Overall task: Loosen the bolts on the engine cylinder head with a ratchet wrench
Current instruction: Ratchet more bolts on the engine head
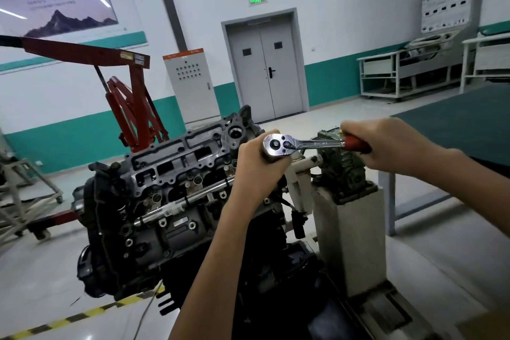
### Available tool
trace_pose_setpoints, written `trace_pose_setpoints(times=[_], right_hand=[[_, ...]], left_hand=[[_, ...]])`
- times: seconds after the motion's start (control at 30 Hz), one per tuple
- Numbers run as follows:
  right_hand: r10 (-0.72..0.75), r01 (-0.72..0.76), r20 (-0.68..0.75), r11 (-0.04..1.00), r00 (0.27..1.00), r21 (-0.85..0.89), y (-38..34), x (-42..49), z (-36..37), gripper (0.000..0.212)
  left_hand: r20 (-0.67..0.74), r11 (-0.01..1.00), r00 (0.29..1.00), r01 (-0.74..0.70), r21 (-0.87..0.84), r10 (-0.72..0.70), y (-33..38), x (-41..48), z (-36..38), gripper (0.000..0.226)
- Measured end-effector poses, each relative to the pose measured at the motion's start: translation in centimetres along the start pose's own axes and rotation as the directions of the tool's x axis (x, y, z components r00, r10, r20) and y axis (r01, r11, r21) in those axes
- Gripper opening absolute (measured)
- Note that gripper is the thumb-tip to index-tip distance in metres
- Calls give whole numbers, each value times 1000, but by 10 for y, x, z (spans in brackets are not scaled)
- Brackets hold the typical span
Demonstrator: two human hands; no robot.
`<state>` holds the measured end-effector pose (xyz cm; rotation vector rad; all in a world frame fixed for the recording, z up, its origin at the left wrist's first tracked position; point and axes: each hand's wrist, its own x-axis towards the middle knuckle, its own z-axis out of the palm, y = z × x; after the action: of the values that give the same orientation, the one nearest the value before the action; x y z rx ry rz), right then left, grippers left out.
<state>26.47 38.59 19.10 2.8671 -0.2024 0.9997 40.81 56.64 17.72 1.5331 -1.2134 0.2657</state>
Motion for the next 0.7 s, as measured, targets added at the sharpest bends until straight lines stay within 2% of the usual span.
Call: trace_pose_setpoints(times=[0.07,0.17,0.23,0.33,0.4,0.47,0.57,0.63,0.7], right_hand=[[35,-35,2,997,999,66,-7,-9,10,29],[200,-207,54,925,978,319,-47,-46,36,28],[326,-333,108,787,939,520,-89,-66,53,29],[453,-348,68,570,889,744,-150,-74,74,25],[488,-339,73,483,870,807,-170,-71,79,28],[457,-330,70,519,887,789,-160,-70,81,27],[321,-307,95,717,942,625,-109,-71,74,26],[159,-202,128,835,979,511,-69,-61,57,31],[-9,-35,113,926,994,376,-31,-40,34,35]], left_hand=[[11,1000,1000,-21,1,21,-1,-1,-1,13],[-31,996,996,-84,-11,84,-3,-3,4,21],[-90,994,991,-104,-21,102,-4,-4,10,25],[-141,995,986,-97,-32,91,-5,-3,12,29],[-120,996,989,-86,-31,82,-6,-3,9,37],[-96,998,993,-63,-8,62,-6,-2,5,37],[-90,999,995,-33,17,35,-5,0,4,41],[-71,999,997,-29,25,31,-4,2,3,47],[-63,1000,998,-23,22,24,-3,2,1,42]])
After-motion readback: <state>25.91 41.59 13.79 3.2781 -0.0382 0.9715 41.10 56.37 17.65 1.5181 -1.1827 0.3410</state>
